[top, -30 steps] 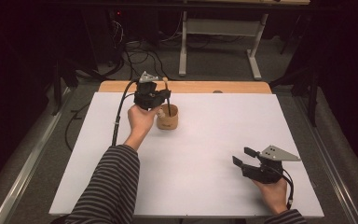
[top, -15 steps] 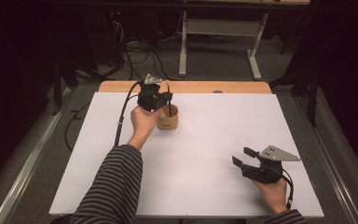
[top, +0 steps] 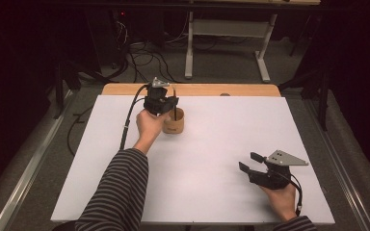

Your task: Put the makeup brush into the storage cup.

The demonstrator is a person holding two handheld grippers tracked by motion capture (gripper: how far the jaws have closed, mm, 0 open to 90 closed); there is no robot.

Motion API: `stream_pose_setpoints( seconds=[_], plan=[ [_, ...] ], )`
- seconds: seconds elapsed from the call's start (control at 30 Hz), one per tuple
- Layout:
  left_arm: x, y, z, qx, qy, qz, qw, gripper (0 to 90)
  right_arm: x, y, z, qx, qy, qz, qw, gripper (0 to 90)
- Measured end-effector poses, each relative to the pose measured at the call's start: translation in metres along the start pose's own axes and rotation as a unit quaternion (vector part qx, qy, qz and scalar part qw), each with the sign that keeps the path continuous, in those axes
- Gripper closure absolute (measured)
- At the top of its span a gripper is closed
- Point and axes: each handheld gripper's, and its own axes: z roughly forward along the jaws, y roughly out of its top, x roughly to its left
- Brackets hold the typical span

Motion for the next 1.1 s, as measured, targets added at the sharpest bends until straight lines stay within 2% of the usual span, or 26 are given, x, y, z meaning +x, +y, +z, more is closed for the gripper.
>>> stream_pose_setpoints(
  seconds=[0.07, 0.1, 0.17, 0.27, 0.4, 0.83, 1.1],
  plan=[
    [0.0, -0.001, 0.002, 0.01, 0.005, -0.003, 0.9999, 61.5, 0.0, 0.0, 0.0, 0.004, 0.001, 0.0, 1.0, 41.1],
    [0.0, -0.001, 0.003, 0.013, 0.013, -0.001, 0.9998, 58.9, 0.0, 0.0, 0.0, 0.005, 0.001, 0.001, 1.0, 41.1],
    [0.0, -0.003, 0.004, 0.024, 0.017, -0.003, 0.9996, 53.4, 0.001, 0.0, 0.0, 0.005, 0.003, -0.001, 1.0, 41.1],
    [-0.002, -0.005, 0.003, 0.032, 0.021, 0.006, 0.9993, 49.0, 0.0, 0.0, 0.0, 0.004, 0.002, 0.0, 1.0, 41.1],
    [-0.005, -0.006, -0.002, 0.028, 0.021, 0.009, 0.9993, 47.2, 0.0, 0.0, 0.0, 0.003, 0.002, -0.002, 1.0, 41.1],
    [-0.013, -0.005, -0.021, 0.011, -0.003, 0.022, 0.9997, 45.3, 0.0, 0.0, 0.0, 0.0, 0.0, -0.001, 1.0, 41.1],
    [-0.017, -0.005, -0.036, 0.005, -0.013, 0.043, 0.999, 45.2, -0.001, 0.0, 0.0, 0.003, 0.0, 0.004, 1.0, 41.1]
  ],
)
